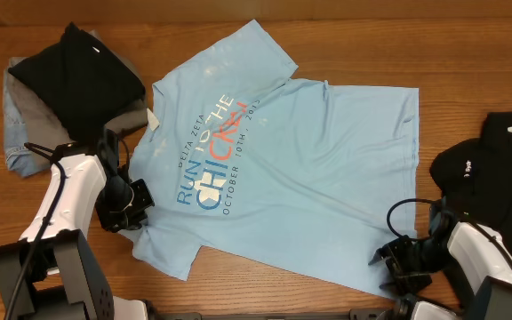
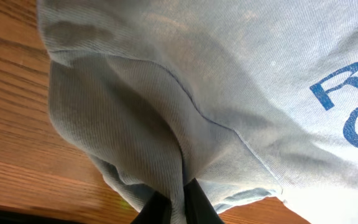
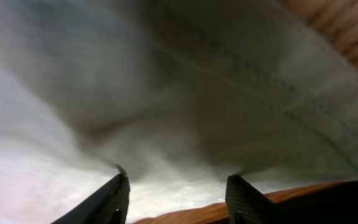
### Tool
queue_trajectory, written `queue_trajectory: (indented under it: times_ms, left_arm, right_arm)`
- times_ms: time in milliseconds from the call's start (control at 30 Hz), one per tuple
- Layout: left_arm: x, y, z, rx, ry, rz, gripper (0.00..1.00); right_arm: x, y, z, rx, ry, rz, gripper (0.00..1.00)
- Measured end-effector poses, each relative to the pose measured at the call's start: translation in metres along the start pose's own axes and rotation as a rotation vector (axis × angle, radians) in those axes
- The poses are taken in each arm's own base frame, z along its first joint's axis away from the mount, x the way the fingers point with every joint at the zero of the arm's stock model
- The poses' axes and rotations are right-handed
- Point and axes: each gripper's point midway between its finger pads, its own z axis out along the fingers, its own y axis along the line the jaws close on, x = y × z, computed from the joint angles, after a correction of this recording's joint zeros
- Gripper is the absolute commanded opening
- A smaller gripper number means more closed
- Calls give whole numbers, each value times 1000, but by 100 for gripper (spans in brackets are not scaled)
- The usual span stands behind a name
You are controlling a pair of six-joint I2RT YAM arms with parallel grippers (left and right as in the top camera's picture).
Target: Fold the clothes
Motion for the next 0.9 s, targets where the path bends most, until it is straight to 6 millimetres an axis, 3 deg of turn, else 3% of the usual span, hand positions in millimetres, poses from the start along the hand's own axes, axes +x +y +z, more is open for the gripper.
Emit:
queue_trajectory:
  times_ms: [200, 267, 400, 567, 633, 667, 767, 900]
  left_arm:
    - [0, 0, 0, 0, 0, 0, 8]
    - [0, 0, 0, 0, 1, 0, 8]
    - [0, 0, 0, 0, 1, 0, 8]
    - [0, 0, 0, 0, 2, 0, 8]
    - [0, 0, 0, 0, 2, 1, 8]
    - [0, 0, 0, 0, 2, 2, 8]
    - [0, 0, 0, 0, 2, 12, 9]
    - [2, 0, 0, -2, 6, 18, 9]
  right_arm:
    - [1, -2, 1, 6, 2, 1, 46]
    - [0, -2, 1, 6, 0, -4, 32]
    - [1, -5, 3, 15, 0, -4, 15]
    - [1, -4, 3, 9, 1, -8, 9]
    - [1, -3, 3, 5, 1, -9, 15]
    - [1, -2, 3, 2, 3, -8, 35]
    - [1, 5, 2, -36, 11, -22, 63]
    - [5, 6, 2, -42, 28, -33, 62]
